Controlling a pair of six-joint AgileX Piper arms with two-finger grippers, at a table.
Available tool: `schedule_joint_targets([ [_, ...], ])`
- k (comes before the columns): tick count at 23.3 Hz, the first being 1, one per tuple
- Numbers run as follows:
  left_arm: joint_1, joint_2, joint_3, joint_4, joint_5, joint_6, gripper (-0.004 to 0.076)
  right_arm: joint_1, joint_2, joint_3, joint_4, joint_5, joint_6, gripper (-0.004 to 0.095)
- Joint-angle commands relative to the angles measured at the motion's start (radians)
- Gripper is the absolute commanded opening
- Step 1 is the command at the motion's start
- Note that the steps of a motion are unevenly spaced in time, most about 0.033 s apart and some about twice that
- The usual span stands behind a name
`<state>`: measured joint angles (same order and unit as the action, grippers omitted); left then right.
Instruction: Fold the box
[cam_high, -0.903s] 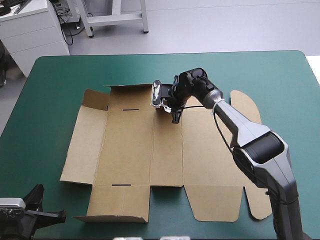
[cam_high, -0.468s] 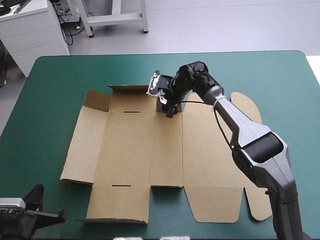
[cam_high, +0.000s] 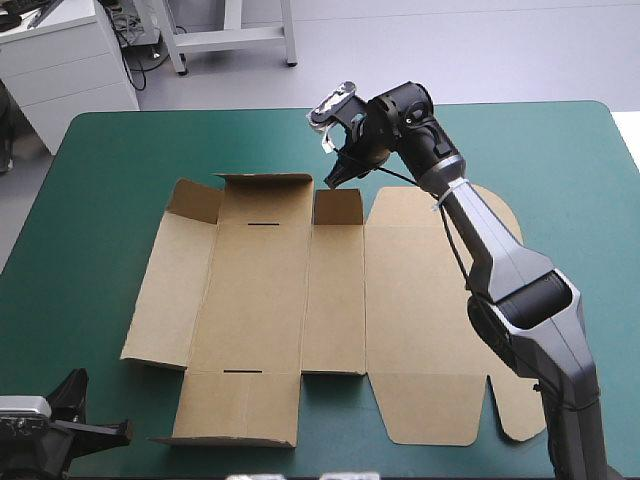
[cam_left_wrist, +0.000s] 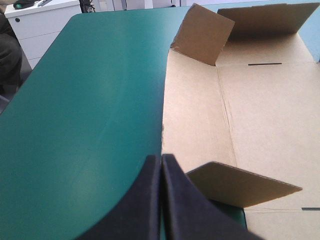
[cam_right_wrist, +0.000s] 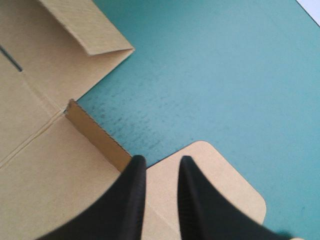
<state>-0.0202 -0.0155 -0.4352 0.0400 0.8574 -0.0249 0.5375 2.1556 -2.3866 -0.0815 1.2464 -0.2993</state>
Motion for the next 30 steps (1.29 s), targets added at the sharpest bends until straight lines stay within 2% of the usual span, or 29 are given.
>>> schedule_joint_targets([
  [1, -0.002, -0.015, -0.023, -0.006, -0.073, -0.002, -0.0031, -0.005, -0.081, -0.035, -0.078, 0.001, 0.127, 0.0],
  [3, -0.002, -0.015, -0.023, -0.006, -0.073, -0.002, -0.0017, -0.014, -0.096, -0.03, -0.096, 0.001, 0.179, -0.0004],
  [5, -0.002, -0.015, -0.023, -0.006, -0.073, -0.002, 0.0081, -0.028, -0.119, -0.012, -0.091, 0.001, 0.201, -0.0004],
  [6, -0.002, -0.015, -0.023, -0.006, -0.073, -0.002, 0.0191, -0.048, -0.153, 0.015, -0.073, 0.001, 0.204, -0.0004],
  [7, -0.002, -0.015, -0.023, -0.003, -0.073, -0.002, 0.0248, -0.058, -0.169, 0.036, -0.057, 0.001, 0.204, -0.0004],
  [8, -0.002, -0.015, -0.023, 0.008, -0.073, -0.002, 0.039, -0.09, -0.216, 0.102, -0.013, 0.001, 0.204, -0.0004],
  [9, -0.002, -0.015, -0.023, 0.027, -0.07, -0.004, 0.0468, -0.119, -0.26, 0.173, 0.009, 0.001, 0.204, -0.0004],
  [10, -0.002, -0.01, -0.023, 0.038, -0.068, -0.004, 0.0498, -0.139, -0.296, 0.245, 0.016, 0.001, 0.202, -0.0004],
  [12, -0.002, 0.023, -0.024, 0.047, -0.085, -0.004, 0.0494, -0.19, -0.405, 0.402, 0.051, -0.043, 0.186, -0.0004],
  [15, -0.002, 0.145, -0.039, 0.038, -0.18, -0.004, 0.0494, -0.247, -0.602, 0.665, 0.118, -0.154, 0.177, -0.0004],
  [18, -0.002, 0.275, -0.101, 0.036, -0.23, -0.004, 0.0494, -0.254, -0.774, 0.888, 0.129, -0.259, 0.177, -0.0004],
  [22, -0.002, 0.444, -0.215, 0.056, -0.223, -0.004, 0.0494, -0.254, -0.962, 1.089, 0.138, -0.361, 0.199, -0.0004],
  [27, -0.002, 0.628, -0.343, 0.081, -0.194, 0.0, 0.0494, -0.254, -1.166, 1.288, 0.13, -0.419, 0.208, -0.0004],
  [30, -0.002, 0.733, -0.412, 0.09, -0.141, 0.013, 0.0494, -0.254, -1.287, 1.388, 0.128, -0.432, 0.215, -0.0004],
])
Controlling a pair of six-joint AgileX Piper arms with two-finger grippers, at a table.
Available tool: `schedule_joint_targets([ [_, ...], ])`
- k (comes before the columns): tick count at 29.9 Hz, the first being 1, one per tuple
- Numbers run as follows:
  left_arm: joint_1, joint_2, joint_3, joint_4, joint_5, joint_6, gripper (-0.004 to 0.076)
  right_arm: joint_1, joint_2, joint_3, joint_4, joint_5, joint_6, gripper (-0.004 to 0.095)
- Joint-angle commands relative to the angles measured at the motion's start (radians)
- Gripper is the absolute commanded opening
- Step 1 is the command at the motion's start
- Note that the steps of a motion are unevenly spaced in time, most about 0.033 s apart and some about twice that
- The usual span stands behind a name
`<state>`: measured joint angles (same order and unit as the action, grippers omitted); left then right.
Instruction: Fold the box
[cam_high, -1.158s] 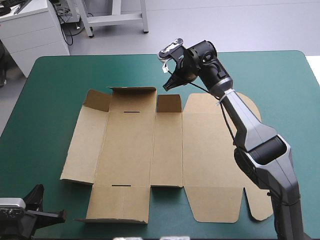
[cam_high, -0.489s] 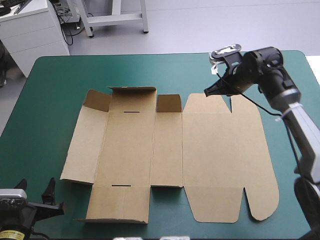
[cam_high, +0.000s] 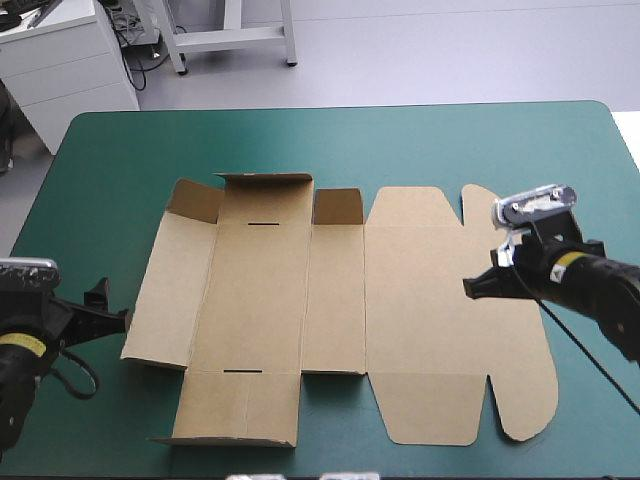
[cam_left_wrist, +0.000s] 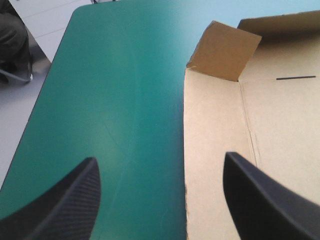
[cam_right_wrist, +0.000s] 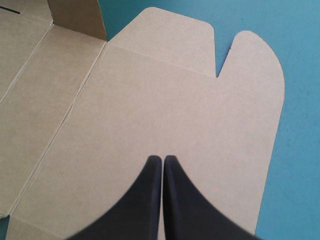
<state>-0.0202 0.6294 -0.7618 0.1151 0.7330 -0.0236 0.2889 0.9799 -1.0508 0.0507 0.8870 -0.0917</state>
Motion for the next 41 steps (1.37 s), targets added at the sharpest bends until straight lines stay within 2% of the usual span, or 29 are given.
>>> schedule_joint_targets([
  [1, -0.002, 0.131, -0.103, 0.014, 0.001, 0.014, 0.0494, -0.006, -0.149, 0.089, -0.004, -0.073, 0.007, -0.0004],
  [6, 0.008, 0.282, -0.163, 0.041, 0.062, 0.01, 0.0494, -0.006, -0.298, 0.204, -0.002, -0.069, 0.014, -0.0004],
  [10, 0.102, 0.369, -0.167, 0.0, 0.018, 0.015, 0.0494, -0.006, -0.375, 0.27, -0.002, -0.062, 0.03, -0.0004],
  [12, 0.178, 0.405, -0.167, -0.084, 0.0, 0.066, 0.0494, -0.006, -0.403, 0.287, -0.005, -0.049, 0.03, -0.0004],
  [15, 0.316, 0.47, -0.167, -0.414, 0.001, 0.237, 0.0494, -0.006, -0.424, 0.298, -0.037, -0.047, 0.03, -0.0004],
  [17, 0.394, 0.523, -0.167, -0.676, 0.077, 0.459, 0.0494, -0.006, -0.429, 0.298, -0.063, -0.052, 0.03, -0.0004],
  [18, 0.421, 0.549, -0.167, -0.732, 0.116, 0.508, 0.0494, -0.006, -0.429, 0.298, -0.073, -0.052, 0.032, -0.0004],
  [20, 0.462, 0.619, -0.167, -0.783, 0.189, 0.519, 0.0494, -0.006, -0.429, 0.298, -0.083, -0.052, 0.065, -0.0004],
  [28, 0.475, 0.83, -0.172, -0.824, 0.312, 0.583, 0.0494, -0.006, -0.433, 0.298, -0.089, -0.039, 0.068, -0.0004],
  [32, 0.475, 0.905, -0.198, -0.864, 0.461, 0.604, 0.0494, -0.006, -0.433, 0.298, -0.089, -0.035, 0.068, -0.0004],
  [35, 0.471, 0.933, -0.2, -0.902, 0.529, 0.611, 0.0494, -0.006, -0.433, 0.298, -0.089, -0.022, 0.068, -0.0004],
  [41, 0.391, 0.933, -0.2, -0.876, 0.572, 0.618, 0.0494, -0.006, -0.433, 0.298, -0.091, -0.019, 0.068, -0.0004],
])
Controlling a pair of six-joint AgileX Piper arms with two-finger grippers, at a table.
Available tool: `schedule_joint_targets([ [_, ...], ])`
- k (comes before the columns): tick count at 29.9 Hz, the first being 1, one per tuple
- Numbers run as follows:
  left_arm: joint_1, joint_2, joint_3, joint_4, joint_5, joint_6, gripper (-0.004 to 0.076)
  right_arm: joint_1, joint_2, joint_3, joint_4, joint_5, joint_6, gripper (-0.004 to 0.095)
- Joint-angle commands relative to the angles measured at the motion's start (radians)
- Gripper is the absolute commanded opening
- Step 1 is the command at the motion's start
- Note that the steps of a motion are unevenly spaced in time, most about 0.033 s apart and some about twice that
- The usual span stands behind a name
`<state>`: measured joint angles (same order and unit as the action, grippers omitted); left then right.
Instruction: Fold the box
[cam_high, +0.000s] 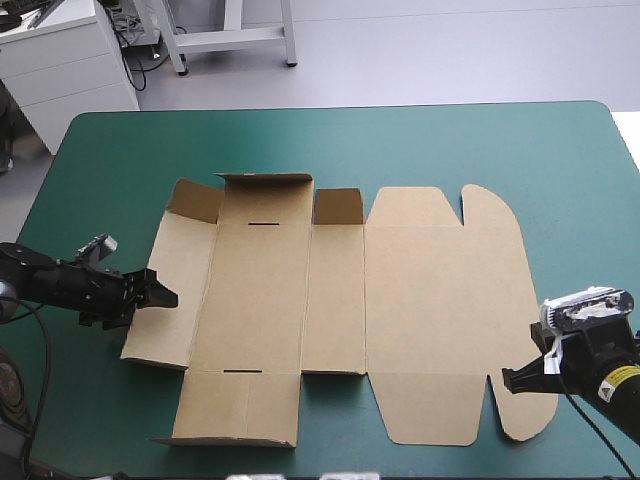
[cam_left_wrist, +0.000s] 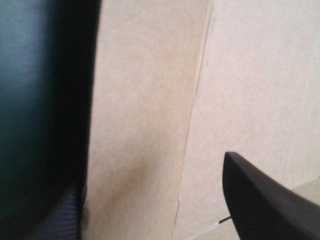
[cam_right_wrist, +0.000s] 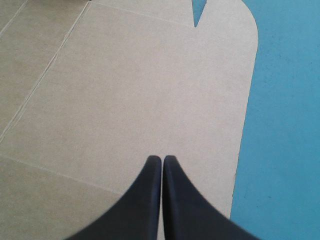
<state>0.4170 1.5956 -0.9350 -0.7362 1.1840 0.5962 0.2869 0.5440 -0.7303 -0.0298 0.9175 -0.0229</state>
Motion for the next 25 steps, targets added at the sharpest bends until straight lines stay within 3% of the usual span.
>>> schedule_joint_targets([
  [1, -0.071, -0.033, -0.027, 0.009, 0.121, -0.021, 0.0494, -0.004, 0.003, -0.023, -0.01, -0.049, -0.001, -0.0004],
  [7, -0.171, -0.033, -0.027, 0.108, 0.121, -0.085, 0.0484, -0.004, 0.003, -0.023, -0.01, -0.042, -0.001, -0.0023],
  [11, -0.173, -0.035, -0.027, 0.118, 0.121, -0.109, 0.0391, -0.004, 0.003, -0.023, -0.01, -0.017, -0.001, -0.0023],
  [14, -0.173, -0.037, -0.027, 0.119, 0.121, -0.111, 0.0231, -0.004, 0.003, -0.023, -0.01, -0.004, -0.001, -0.0023],
  [17, -0.173, -0.05, -0.027, 0.119, 0.121, -0.108, 0.0002, -0.004, 0.003, -0.023, -0.01, 0.006, -0.001, -0.0023],
  [18, -0.173, -0.057, -0.027, 0.119, 0.121, -0.099, -0.0027, -0.004, 0.003, -0.023, -0.01, 0.011, -0.001, -0.0023],
  [25, -0.173, -0.075, -0.027, 0.125, 0.121, -0.127, -0.0032, -0.004, 0.003, -0.023, -0.01, 0.014, 0.023, -0.0023],
])
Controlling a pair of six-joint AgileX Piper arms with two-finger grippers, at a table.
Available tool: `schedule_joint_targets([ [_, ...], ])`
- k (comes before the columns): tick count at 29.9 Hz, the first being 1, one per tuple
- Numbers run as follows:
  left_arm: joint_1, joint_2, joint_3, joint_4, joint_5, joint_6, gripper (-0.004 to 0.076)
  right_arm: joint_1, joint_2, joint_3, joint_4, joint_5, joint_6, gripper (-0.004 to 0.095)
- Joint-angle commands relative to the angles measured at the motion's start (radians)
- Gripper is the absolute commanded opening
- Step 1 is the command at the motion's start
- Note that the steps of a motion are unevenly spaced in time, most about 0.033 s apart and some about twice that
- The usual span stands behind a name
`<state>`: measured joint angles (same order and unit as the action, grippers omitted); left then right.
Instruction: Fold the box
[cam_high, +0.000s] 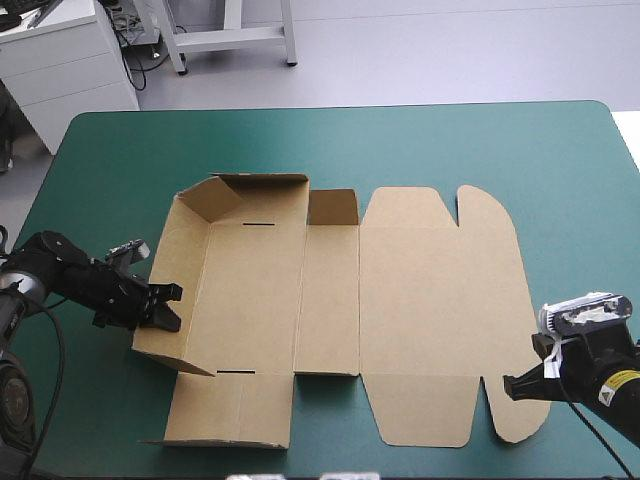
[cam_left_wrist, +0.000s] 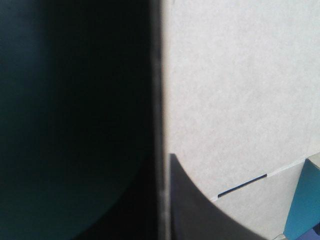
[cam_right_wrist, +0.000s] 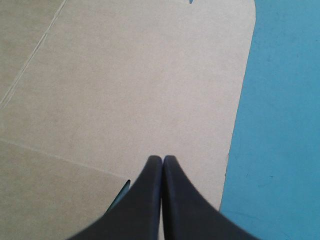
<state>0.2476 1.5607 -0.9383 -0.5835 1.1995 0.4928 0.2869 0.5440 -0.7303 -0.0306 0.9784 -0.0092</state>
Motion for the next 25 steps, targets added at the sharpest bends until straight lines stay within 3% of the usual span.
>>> schedule_joint_targets([
  [1, -0.003, -0.04, -0.023, -0.02, 0.106, -0.028, -0.0032, -0.004, 0.003, -0.023, -0.009, -0.044, 0.009, -0.0023],
  [9, -0.06, -0.04, -0.173, 0.095, 0.106, -0.085, -0.0032, -0.004, 0.003, -0.023, -0.017, 0.005, 0.009, -0.0023],
  [15, -0.293, -0.026, -0.387, 0.412, 0.106, -0.186, -0.0032, -0.004, 0.003, -0.023, -0.017, 0.02, 0.009, -0.0023],
  [25, -0.626, 0.073, -0.66, 0.861, 0.1, -0.153, -0.0032, -0.004, 0.003, -0.023, -0.017, 0.037, 0.022, -0.0023],
])
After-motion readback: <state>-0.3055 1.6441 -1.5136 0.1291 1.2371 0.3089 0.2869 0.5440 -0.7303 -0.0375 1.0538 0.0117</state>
